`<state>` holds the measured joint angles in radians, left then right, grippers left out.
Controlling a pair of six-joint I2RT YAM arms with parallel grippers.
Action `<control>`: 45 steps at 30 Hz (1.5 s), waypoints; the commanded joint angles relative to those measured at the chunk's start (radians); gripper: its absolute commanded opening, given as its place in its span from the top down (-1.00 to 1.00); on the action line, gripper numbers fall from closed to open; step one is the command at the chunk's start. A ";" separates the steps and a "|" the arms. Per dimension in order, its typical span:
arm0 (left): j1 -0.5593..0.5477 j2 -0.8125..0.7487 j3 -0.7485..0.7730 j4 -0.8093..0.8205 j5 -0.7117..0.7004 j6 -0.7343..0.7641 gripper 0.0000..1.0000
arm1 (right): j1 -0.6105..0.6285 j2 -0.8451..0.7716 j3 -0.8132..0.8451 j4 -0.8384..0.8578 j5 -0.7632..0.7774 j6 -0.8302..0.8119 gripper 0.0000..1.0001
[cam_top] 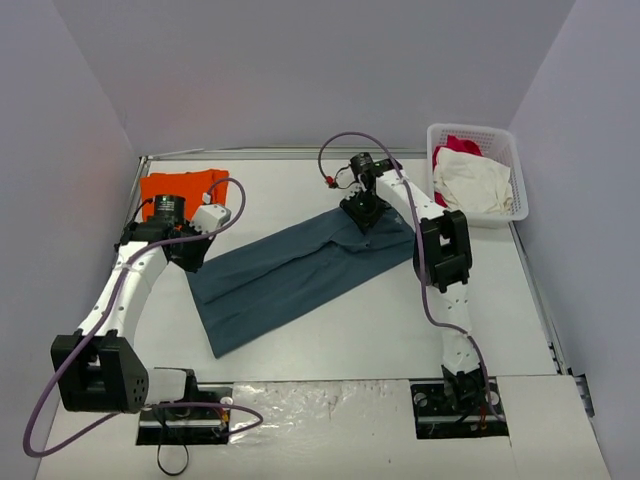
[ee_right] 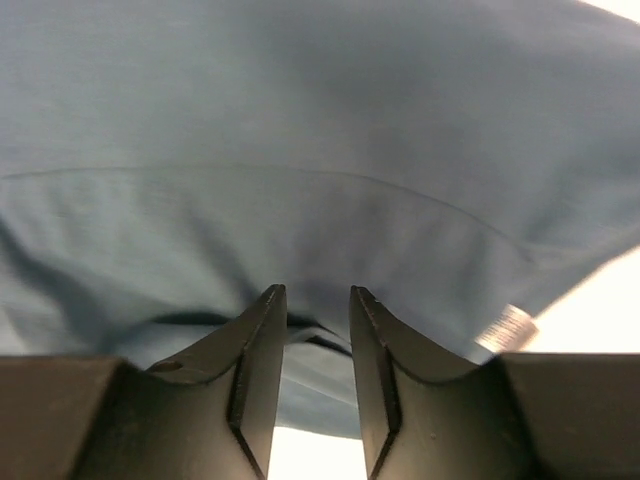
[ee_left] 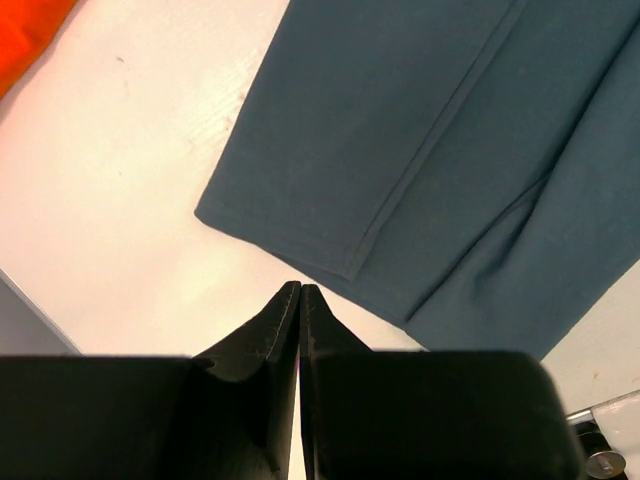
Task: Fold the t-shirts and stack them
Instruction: Rotate the tshirt 90 degrees
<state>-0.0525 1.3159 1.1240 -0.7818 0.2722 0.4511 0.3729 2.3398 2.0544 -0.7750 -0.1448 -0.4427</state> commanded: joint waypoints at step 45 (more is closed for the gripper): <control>-0.127 0.095 0.007 -0.021 0.042 0.066 0.95 | -0.063 -0.266 -0.527 0.091 0.031 0.010 1.00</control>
<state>-0.1818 1.3930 1.0767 -0.7982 0.3569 0.4988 0.3187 2.0529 1.4803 -0.6518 -0.1165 -0.4446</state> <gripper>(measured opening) 0.027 0.001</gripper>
